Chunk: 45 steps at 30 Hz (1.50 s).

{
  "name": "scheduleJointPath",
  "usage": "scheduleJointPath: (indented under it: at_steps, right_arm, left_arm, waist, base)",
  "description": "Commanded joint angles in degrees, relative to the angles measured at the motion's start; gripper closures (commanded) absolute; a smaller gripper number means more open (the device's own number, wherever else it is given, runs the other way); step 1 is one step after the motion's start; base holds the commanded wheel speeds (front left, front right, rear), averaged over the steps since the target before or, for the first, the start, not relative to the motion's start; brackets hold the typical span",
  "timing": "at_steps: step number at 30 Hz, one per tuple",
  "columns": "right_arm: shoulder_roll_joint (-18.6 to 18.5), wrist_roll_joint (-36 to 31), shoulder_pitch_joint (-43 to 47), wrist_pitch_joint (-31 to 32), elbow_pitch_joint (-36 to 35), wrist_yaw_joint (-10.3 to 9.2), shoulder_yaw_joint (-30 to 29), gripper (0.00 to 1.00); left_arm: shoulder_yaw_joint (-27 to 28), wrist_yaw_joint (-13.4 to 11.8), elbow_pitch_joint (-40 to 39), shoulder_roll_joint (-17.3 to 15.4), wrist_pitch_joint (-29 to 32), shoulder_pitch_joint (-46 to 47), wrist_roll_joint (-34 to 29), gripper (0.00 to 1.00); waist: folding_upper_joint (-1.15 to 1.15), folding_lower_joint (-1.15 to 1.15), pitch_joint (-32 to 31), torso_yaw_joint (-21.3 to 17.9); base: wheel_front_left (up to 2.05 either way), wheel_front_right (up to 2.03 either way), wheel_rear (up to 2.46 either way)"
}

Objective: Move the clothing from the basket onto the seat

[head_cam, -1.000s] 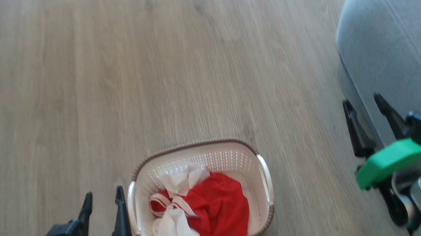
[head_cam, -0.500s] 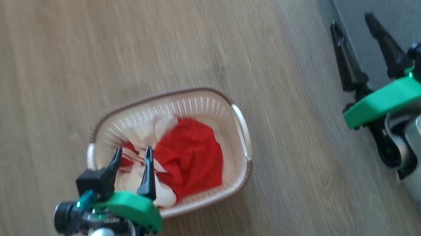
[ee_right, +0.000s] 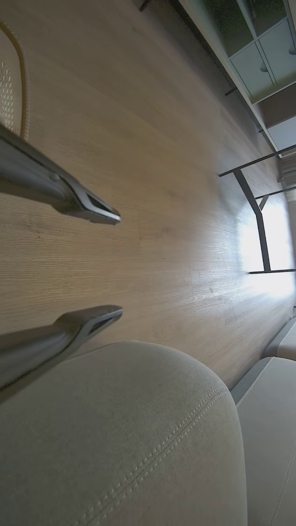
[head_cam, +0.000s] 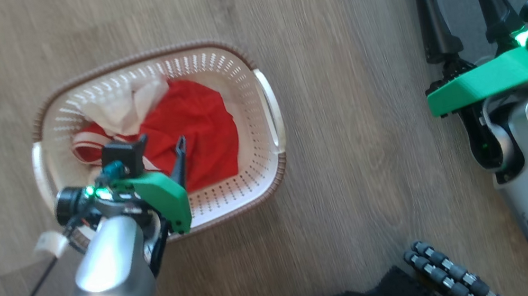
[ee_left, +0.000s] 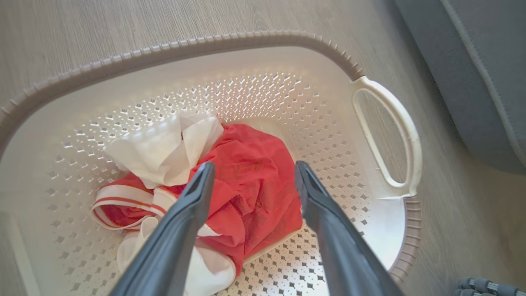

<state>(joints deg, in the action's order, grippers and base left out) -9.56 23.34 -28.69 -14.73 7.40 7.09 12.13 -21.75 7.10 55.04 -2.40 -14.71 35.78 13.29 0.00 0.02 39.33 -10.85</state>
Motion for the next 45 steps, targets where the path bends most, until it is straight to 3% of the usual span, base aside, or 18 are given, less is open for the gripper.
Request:
scheduleJointPath:
  at_steps: [1, 7, 14, 28, 33, 41, 42, 43, 45]
  right_arm:
    - [-0.8, 0.0, 0.2, -0.3, -2.1, 0.40, 0.8, 0.00]
    - [-0.5, 0.0, -0.7, -0.3, -2.6, 0.40, 1.2, 0.00]
    - [0.2, 0.0, -1.5, -0.3, -3.2, 0.40, 1.6, 0.00]
    - [1.8, 0.1, -1.9, -0.3, -3.9, 0.40, 1.1, 0.00]
    - [2.4, 0.1, -2.2, -0.3, -4.1, 0.40, 1.3, 0.00]
    - [2.5, 0.4, -2.6, -0.3, -4.2, 0.40, 1.3, 0.00]
    - [2.5, 0.4, -2.7, -0.3, -4.2, 0.40, 1.3, 0.00]
    - [2.5, 0.4, -2.9, -0.3, -4.2, 0.40, 1.2, 0.00]
    - [2.5, 0.3, -3.1, -0.3, -4.1, 0.40, 1.3, 0.00]
  left_arm:
    - [1.0, 0.1, -0.3, -0.5, -0.3, 0.5, 0.3, 0.00]
    - [-2.8, -0.8, 8.9, -0.5, 1.2, 8.2, -0.7, 0.00]
    - [-6.4, -3.8, 16.3, -0.8, 6.5, 14.9, -4.0, 0.00]
    - [-12.6, -11.7, 18.7, -4.5, 17.2, 20.2, -10.0, 0.00]
    - [-15.2, -12.7, 18.8, -5.4, 20.7, 20.9, -12.1, 0.00]
    - [-16.0, -11.8, 18.9, -5.9, 23.5, 20.5, -11.7, 0.01]
    - [-15.9, -11.7, 18.9, -5.8, 23.3, 20.4, -11.4, 0.67]
    - [-15.8, -11.4, 18.9, -5.8, 22.9, 20.2, -11.1, 1.00]
    - [-15.4, -10.8, 18.9, -5.7, 22.2, 19.6, -10.3, 1.00]
  waist:
    - [0.00, -0.02, 2.4, -1.3]
    - [0.00, -0.02, 6.1, -2.4]
    - [0.00, -0.02, 9.3, -3.9]
    - [0.00, -0.02, 14.0, -6.2]
    - [0.00, -0.02, 15.1, -6.4]
    - [0.00, -0.02, 15.9, -6.7]
    - [0.00, -0.02, 15.9, -6.6]
    - [0.00, -0.02, 15.8, -6.6]
    - [0.00, -0.02, 15.3, -6.4]
  base:
    - [0.00, 0.00, 0.00]
    - [0.00, 0.00, 0.00]
    - [0.00, 0.00, 0.00]
    - [0.00, 0.00, 0.00]
    - [0.00, 0.00, 0.00]
    - [0.00, 0.00, 0.00]
    - [0.00, 0.00, 0.00]
    - [0.00, 0.00, 0.00]
    - [0.00, 0.00, 0.00]
